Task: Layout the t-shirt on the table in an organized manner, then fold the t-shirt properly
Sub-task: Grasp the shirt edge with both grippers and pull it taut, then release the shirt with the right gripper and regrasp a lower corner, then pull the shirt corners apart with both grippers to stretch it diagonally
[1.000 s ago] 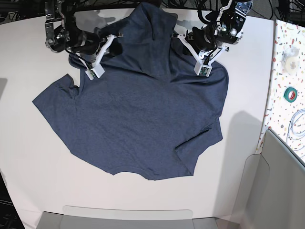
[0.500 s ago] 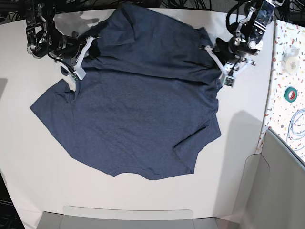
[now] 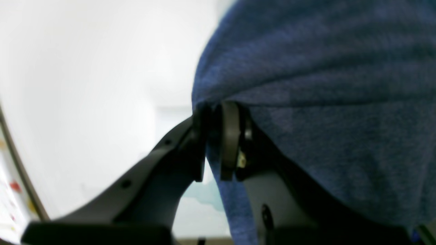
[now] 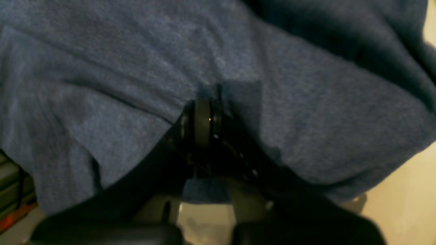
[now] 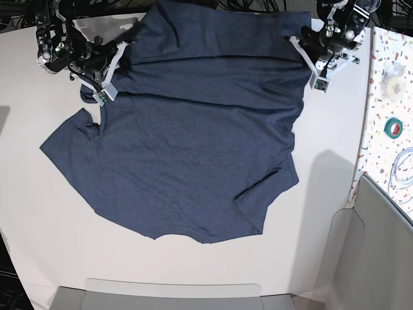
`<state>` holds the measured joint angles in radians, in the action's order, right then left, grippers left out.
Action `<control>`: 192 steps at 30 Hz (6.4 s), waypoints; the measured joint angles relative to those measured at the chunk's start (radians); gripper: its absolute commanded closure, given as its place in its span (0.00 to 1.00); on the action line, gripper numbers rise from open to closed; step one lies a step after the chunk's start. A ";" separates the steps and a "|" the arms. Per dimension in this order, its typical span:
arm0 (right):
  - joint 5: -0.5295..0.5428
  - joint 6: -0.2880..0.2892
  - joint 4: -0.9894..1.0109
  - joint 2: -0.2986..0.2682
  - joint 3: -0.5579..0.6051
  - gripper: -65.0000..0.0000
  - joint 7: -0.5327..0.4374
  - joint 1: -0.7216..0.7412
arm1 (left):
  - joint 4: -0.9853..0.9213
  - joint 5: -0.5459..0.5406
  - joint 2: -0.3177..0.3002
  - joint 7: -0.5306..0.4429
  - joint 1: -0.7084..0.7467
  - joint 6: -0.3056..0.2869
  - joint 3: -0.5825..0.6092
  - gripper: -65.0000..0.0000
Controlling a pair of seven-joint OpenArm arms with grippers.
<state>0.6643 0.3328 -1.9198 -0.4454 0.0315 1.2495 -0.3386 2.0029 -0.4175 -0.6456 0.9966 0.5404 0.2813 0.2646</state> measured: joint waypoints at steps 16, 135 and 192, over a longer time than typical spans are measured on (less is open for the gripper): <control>0.008 -0.010 -0.117 0.042 -0.021 1.00 0.039 0.022 | 0.075 -0.019 -0.037 -0.013 0.080 -0.002 -0.066 0.88; -0.676 0.054 0.989 0.253 0.273 1.00 -0.289 1.040 | 0.069 -0.076 0.253 0.077 0.017 -0.002 -0.077 1.00; -0.137 0.039 0.166 0.103 -0.363 1.00 -0.337 -0.093 | -1.253 -0.039 0.433 -0.201 -1.276 0.022 0.578 0.90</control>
<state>0.5270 0.3714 -1.7538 -0.3424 -0.3313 0.9123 -0.4313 0.7498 -0.4564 -0.2131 0.7956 -0.7353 0.3031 0.8421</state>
